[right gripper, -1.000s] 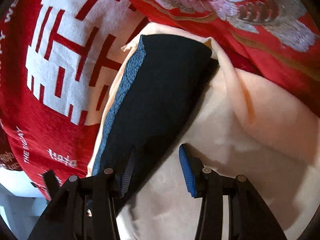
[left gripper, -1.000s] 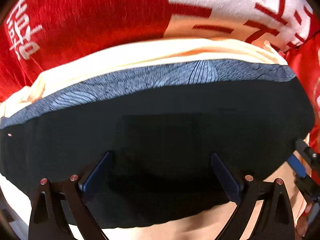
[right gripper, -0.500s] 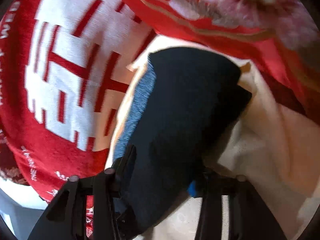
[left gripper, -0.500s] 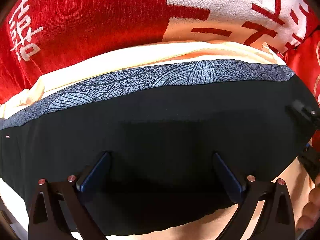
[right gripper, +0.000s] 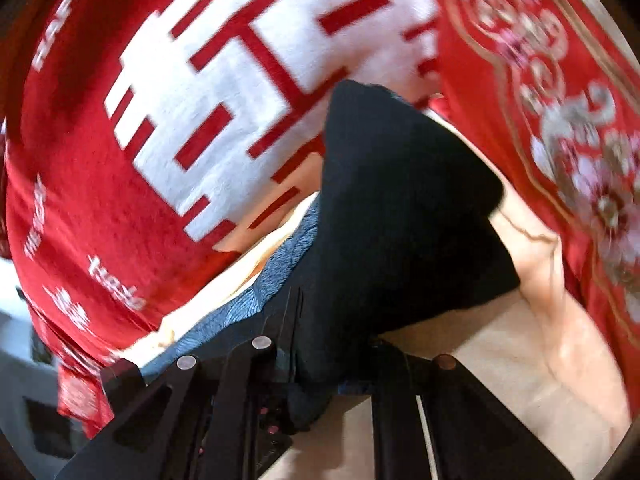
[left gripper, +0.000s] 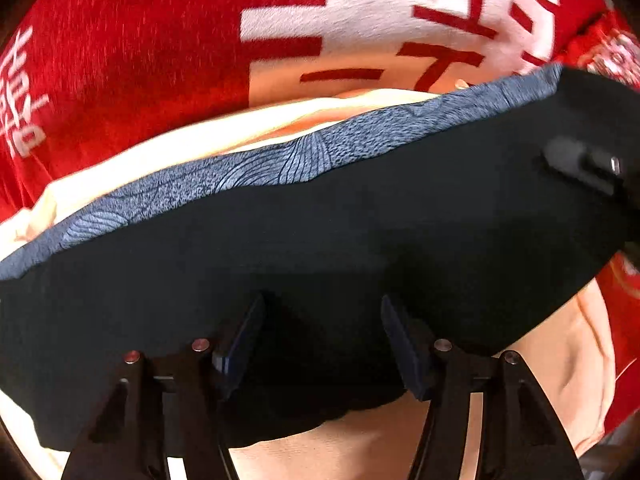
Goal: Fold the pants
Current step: 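Grasp the folded trousers end with the right gripper and fold it over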
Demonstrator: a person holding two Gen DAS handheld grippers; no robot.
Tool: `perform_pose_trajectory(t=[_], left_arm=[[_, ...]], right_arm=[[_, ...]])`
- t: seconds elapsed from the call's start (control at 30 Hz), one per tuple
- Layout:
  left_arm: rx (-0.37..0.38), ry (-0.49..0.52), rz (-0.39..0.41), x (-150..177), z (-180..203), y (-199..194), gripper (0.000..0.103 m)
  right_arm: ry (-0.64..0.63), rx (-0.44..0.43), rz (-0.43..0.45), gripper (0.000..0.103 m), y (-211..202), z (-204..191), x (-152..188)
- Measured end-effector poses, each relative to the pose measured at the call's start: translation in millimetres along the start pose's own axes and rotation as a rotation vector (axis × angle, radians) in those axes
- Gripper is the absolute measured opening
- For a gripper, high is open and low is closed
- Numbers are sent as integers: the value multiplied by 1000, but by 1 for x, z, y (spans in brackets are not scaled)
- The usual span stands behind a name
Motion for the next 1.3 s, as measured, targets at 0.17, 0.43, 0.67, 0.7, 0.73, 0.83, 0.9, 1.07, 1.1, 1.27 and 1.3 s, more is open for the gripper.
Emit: perform_pose_trajectory(t=[0.17, 0.43, 0.67, 0.7, 0.73, 0.83, 0.9, 1.07, 1.1, 1.27, 1.3], left_arm=[[36, 16, 12, -1, 7, 2, 62], [112, -39, -14, 14, -39, -48, 63], [7, -104, 29, 38, -134, -95, 86], [-9, -125, 25, 41, -151, -97, 86], [-26, -144, 18, 49, -171, -101, 86], [-96, -200, -11, 77, -233, -107, 86], [-123, -235, -30, 89, -258, -108, 86], [-163, -261, -60, 110, -291, -105, 86], [-164, -262, -65, 112, -294, -104, 86], [-140, -279, -59, 109, -311, -112, 86], [-132, -270, -53, 105, -311, -115, 86]], right_arm=[[-116, 43, 9, 14, -3, -36, 7], [-360, 130, 36, 14, -8, -115, 42], [-559, 227, -4, 14, 36, -186, 108], [-583, 238, -15, 14, 47, -194, 121], [-600, 247, -27, 14, 58, -201, 134], [-667, 329, -55, 16, 89, -215, 171], [-735, 410, -70, 19, 115, -218, 202], [-872, 586, 23, 34, 130, -221, 243], [-888, 591, 23, 47, 125, -219, 248], [-928, 492, -27, 56, 102, -243, 272], [-911, 468, -34, 56, 95, -243, 271]])
Point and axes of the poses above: each gripper's, at about its wrist camera, not at the fingertips, and y roughly the way its jaws point, z to its right, x to its underside, the point moved 4 cm from there along y, roughly the way its jaws point, and after that the axes turned 4 degrees about y, right-handed, at the moved point
